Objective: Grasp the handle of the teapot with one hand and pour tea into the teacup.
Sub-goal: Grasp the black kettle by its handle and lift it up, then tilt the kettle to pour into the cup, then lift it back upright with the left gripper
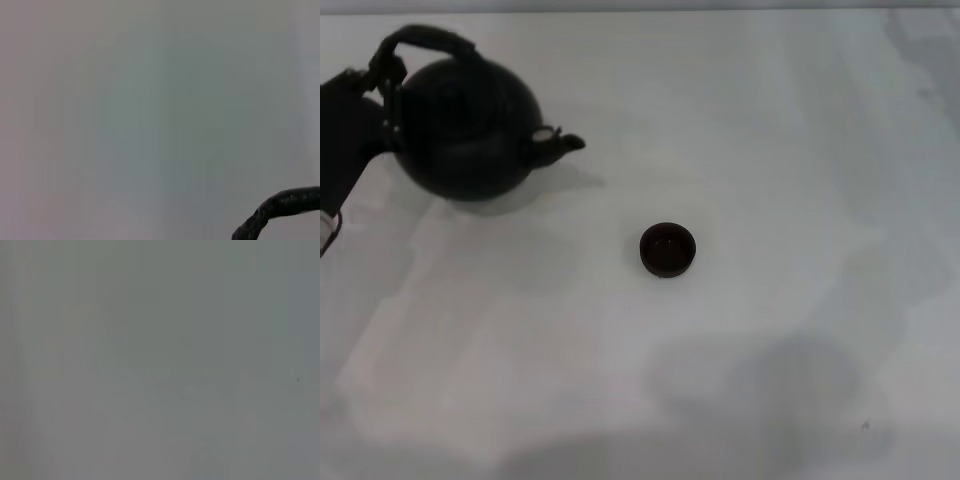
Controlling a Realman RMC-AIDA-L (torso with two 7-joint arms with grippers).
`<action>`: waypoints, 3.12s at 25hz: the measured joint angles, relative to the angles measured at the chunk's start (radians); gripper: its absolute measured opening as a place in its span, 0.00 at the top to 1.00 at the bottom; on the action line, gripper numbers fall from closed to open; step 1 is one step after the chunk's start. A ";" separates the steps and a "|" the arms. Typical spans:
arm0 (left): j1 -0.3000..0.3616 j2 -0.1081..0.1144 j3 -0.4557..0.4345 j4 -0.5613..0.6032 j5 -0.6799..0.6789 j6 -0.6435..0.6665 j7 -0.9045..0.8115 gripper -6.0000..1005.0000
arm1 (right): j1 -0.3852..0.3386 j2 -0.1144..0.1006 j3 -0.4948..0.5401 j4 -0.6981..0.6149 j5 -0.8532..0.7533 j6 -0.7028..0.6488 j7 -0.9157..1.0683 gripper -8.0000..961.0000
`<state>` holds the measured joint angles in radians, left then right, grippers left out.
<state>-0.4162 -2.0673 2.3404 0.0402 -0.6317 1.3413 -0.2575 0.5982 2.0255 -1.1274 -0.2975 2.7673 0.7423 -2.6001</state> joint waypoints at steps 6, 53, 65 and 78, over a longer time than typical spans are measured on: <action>-0.059 0.001 0.003 -0.005 0.092 0.016 0.155 0.91 | 0.002 0.001 -0.001 0.002 0.000 -0.003 0.000 0.11; -0.137 -0.007 0.013 0.069 0.311 -0.023 0.601 0.91 | -0.003 0.001 0.000 0.014 0.002 0.003 0.000 0.11; -0.134 -0.007 0.011 0.070 0.311 -0.025 0.622 0.91 | 0.000 0.001 0.000 0.014 0.002 0.003 0.002 0.11; -0.119 -0.007 -0.015 0.078 0.297 -0.027 0.447 0.91 | 0.002 0.001 0.000 0.014 0.002 0.003 0.002 0.11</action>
<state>-0.5349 -2.0744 2.3256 0.1182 -0.3350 1.3139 0.1891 0.5998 2.0263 -1.1274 -0.2838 2.7688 0.7455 -2.5985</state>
